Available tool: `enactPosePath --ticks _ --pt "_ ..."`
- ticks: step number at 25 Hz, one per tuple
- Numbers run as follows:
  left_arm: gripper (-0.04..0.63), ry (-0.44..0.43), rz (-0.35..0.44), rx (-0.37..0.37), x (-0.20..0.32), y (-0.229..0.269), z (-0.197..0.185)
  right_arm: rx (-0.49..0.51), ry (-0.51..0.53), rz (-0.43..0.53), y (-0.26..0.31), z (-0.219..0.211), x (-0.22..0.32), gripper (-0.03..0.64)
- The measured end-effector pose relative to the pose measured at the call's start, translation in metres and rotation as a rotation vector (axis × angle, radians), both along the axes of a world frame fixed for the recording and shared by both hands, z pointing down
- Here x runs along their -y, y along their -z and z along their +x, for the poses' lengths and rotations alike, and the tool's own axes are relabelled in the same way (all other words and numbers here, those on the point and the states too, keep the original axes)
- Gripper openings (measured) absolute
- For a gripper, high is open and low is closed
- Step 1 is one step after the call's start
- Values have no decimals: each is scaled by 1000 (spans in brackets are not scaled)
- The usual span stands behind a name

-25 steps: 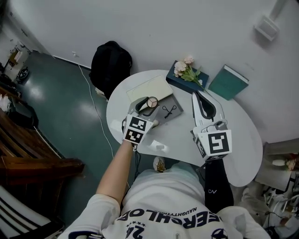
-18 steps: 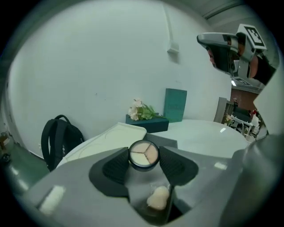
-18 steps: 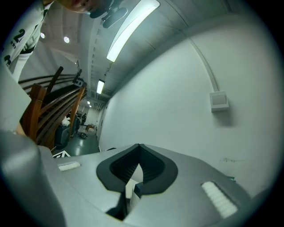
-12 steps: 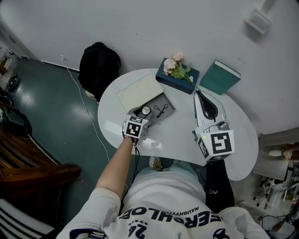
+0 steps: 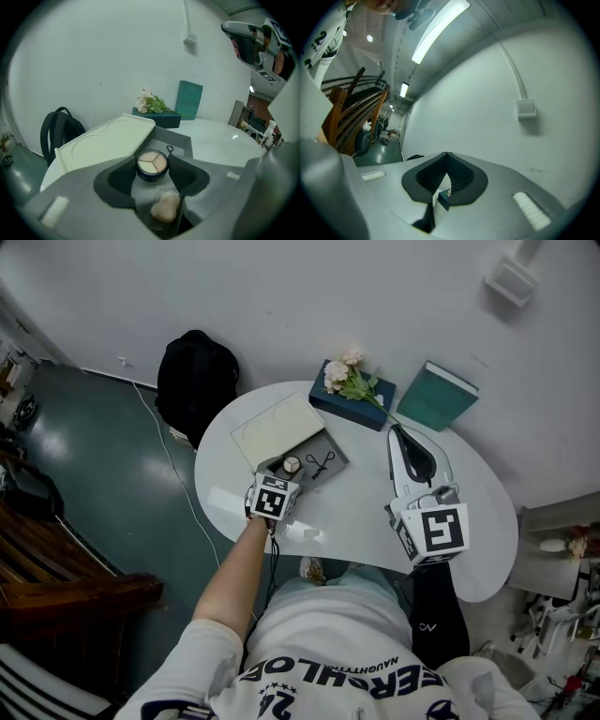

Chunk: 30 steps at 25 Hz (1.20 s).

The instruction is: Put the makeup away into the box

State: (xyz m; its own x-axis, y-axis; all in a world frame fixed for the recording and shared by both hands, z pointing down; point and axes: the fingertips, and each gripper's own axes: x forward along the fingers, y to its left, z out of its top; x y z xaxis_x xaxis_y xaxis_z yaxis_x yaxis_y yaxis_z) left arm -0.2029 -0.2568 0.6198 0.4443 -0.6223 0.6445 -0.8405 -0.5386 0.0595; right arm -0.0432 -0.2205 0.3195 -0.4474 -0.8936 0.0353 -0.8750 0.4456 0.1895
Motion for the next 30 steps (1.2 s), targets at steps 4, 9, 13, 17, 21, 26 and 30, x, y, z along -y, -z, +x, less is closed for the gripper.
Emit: enactPosePath --ticks 4,9,13,17,21,26,30 --pt "308 -18 -14 6 -2 -5 3 5 8 -6 -4 -1 0 31" --pt "331 -24 -28 26 -6 -11 -3 6 17 -5 -5 -5 0 31" --pt "331 -9 -29 18 -6 -8 -5 7 19 -8 -7 -5 0 31" --pt "331 -16 -27 15 -7 -9 -4 11 11 -18 -10 -4 -1 31" --pt "331 -34 -29 20 -10 -9 -3 15 5 -21 -11 -4 -2 31" --pt "331 -35 -31 17 -10 -8 -3 12 6 -13 -11 -2 -1 31" --pt "331 -48 -24 28 -11 -9 -2 14 11 -11 -12 -3 -1 31"
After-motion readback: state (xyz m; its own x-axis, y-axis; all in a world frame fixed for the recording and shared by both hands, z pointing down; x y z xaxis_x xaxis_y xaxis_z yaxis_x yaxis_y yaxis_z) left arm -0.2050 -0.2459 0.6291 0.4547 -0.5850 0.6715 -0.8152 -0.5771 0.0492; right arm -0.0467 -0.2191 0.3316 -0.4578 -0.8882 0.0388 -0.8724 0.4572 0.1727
